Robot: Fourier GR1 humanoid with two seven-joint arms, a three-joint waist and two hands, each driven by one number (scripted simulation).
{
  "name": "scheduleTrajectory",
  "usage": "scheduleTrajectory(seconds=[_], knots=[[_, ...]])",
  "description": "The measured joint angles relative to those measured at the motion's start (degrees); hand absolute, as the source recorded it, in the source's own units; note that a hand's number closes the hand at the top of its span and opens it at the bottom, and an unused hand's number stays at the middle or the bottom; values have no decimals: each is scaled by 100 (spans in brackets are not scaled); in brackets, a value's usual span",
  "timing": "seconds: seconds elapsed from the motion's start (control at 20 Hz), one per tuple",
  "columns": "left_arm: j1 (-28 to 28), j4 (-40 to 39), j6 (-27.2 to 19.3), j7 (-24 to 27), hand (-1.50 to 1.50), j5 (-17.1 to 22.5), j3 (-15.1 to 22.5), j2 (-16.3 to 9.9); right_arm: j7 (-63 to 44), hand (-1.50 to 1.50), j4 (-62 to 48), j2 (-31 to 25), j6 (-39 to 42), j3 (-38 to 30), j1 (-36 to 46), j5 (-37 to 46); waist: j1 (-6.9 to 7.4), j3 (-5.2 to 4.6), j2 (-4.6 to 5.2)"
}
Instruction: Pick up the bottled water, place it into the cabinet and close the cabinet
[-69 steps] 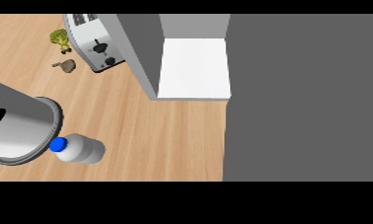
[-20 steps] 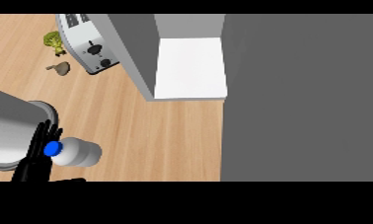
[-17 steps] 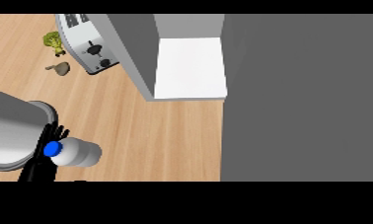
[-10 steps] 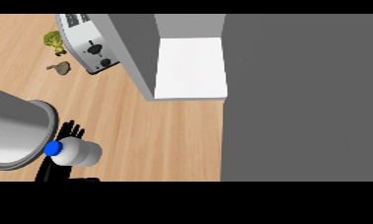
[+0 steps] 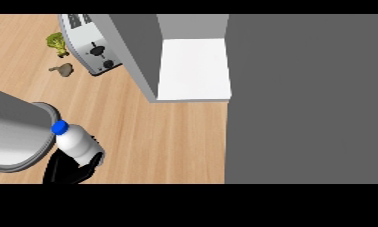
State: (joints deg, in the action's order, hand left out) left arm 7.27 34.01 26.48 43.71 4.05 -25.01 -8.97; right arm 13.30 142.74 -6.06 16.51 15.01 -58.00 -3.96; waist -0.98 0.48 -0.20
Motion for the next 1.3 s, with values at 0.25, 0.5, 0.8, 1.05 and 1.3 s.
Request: scheduleTrajectory(seconds=[0.25, 0.5, 0.8, 1.05, 1.3], knots=[[66, -151, 159, 8, 150, 174, 9, -35, 64, -150, -8, -28, 5, -35, -80, 13, 8, 16, -10], [158, -200, -63, 171, 150, 139, 100, 19, 135, -150, -20, -48, 27, -49, -80, 28, 15, 21, -5], [332, -116, -831, 560, 150, 205, 606, 433, 186, -150, -49, -46, 35, -31, -97, 51, 8, 26, -15], [584, -161, -1104, 634, 150, 639, 1285, 655, 146, -150, -54, -57, 41, 11, -75, 59, -6, -5, -12], [661, 285, -1385, 318, 150, 1298, 2120, 824, 132, -150, -39, -62, 38, -5, -118, 44, 21, -34, -16]])
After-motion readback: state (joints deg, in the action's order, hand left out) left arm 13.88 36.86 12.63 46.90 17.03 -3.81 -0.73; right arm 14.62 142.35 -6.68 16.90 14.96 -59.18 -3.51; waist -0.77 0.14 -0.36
